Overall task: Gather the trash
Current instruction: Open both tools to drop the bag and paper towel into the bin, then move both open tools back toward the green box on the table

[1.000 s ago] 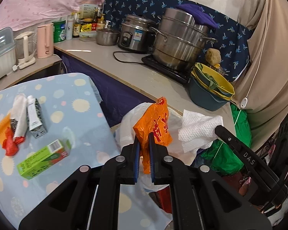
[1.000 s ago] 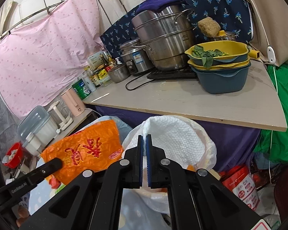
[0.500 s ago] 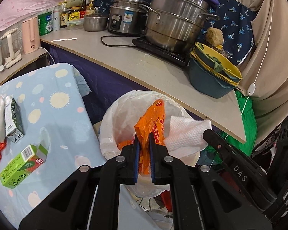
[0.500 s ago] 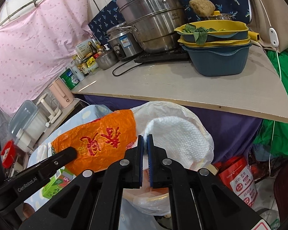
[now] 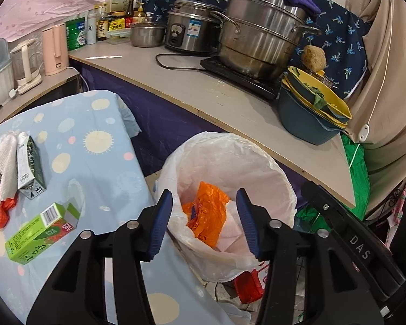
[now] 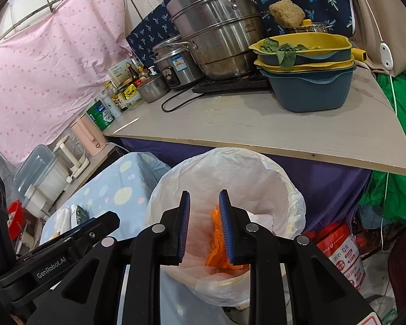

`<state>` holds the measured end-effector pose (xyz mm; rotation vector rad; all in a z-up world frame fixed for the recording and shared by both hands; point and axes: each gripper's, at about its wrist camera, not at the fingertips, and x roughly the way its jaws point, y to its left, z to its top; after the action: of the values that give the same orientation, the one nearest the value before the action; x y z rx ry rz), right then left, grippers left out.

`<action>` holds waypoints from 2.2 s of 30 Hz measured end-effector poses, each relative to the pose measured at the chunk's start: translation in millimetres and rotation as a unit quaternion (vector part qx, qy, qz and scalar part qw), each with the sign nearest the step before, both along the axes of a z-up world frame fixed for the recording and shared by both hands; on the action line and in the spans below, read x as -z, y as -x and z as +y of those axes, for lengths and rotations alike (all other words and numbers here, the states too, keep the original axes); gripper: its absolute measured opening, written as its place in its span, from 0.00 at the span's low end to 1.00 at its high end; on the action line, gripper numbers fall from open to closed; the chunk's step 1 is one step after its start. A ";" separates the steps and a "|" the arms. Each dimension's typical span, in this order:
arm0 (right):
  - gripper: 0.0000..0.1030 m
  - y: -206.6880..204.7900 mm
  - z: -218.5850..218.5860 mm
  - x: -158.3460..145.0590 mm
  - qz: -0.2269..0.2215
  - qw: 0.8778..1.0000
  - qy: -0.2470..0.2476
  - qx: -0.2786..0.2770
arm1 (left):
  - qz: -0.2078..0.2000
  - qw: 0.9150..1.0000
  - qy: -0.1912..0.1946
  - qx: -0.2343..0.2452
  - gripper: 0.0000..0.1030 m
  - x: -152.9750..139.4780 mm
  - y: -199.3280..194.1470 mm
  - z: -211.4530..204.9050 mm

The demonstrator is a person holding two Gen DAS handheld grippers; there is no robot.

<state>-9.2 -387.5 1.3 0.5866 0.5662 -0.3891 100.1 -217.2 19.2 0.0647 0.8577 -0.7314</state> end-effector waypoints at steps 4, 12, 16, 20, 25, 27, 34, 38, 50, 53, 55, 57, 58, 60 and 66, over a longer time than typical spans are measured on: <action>0.25 -2.7 9.2 -2.2 -0.001 1.000 0.002 -0.009 | -0.004 1.000 -0.002 -0.009 0.47 -1.8 -1.3 11.1; 0.25 -9.5 32.0 -5.1 0.001 1.000 0.006 -0.029 | -0.006 1.000 -0.005 -0.026 0.50 -1.6 -2.8 30.3; 0.27 -13.3 45.5 -5.8 0.002 0.999 0.006 -0.039 | -0.013 0.999 -0.008 -0.039 0.60 -0.8 -2.5 42.8; 0.31 -17.0 56.7 -5.1 0.002 0.999 0.004 -0.045 | -0.007 0.999 -0.009 -0.051 0.60 3.4 -4.3 61.3; 0.31 -24.5 75.9 -1.5 0.009 0.998 0.005 -0.060 | 0.003 0.997 -0.011 -0.070 0.60 11.0 -8.6 87.9; 0.31 -28.1 84.5 -0.3 0.012 0.998 0.004 -0.066 | 0.004 0.997 -0.016 -0.080 0.61 14.7 -10.2 100.5; 0.31 -41.7 115.8 7.5 0.021 0.995 0.000 -0.095 | 0.013 0.993 -0.029 -0.117 0.61 28.1 -19.2 150.3; 0.31 -50.5 132.7 15.1 0.030 0.993 -0.005 -0.110 | 0.020 0.988 -0.036 -0.147 0.61 38.1 -29.9 182.6; 0.31 -86.4 187.5 42.8 0.061 0.985 -0.016 -0.159 | 0.027 0.977 -0.058 -0.202 0.61 65.0 -49.0 260.5; 0.31 -97.0 203.4 49.5 0.070 0.982 -0.016 -0.174 | 0.028 0.975 -0.057 -0.213 0.61 68.1 -54.5 275.1; 0.31 -104.0 211.6 52.9 0.075 0.980 -0.014 -0.183 | 0.031 0.973 -0.054 -0.224 0.61 69.9 -61.5 285.2; 0.31 -110.5 219.6 57.2 0.080 0.979 -0.011 -0.189 | 0.030 0.970 -0.056 -0.233 0.61 72.6 -71.5 291.6; 0.31 -113.2 222.5 59.2 0.083 0.978 -0.009 -0.190 | 0.027 0.969 -0.062 -0.236 0.61 74.8 -76.9 292.7; 0.31 -118.6 227.4 64.5 0.090 0.977 -0.009 -0.193 | 0.030 0.969 -0.071 -0.233 0.61 81.3 -87.5 292.5; 0.31 -132.8 236.1 78.3 0.108 0.974 -0.005 -0.198 | 0.044 0.975 -0.075 -0.207 0.60 98.6 -101.5 283.7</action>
<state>123.6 -151.4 -77.0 0.4285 0.8763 -0.0717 201.5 66.5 -79.4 -0.0118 0.9727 -0.2795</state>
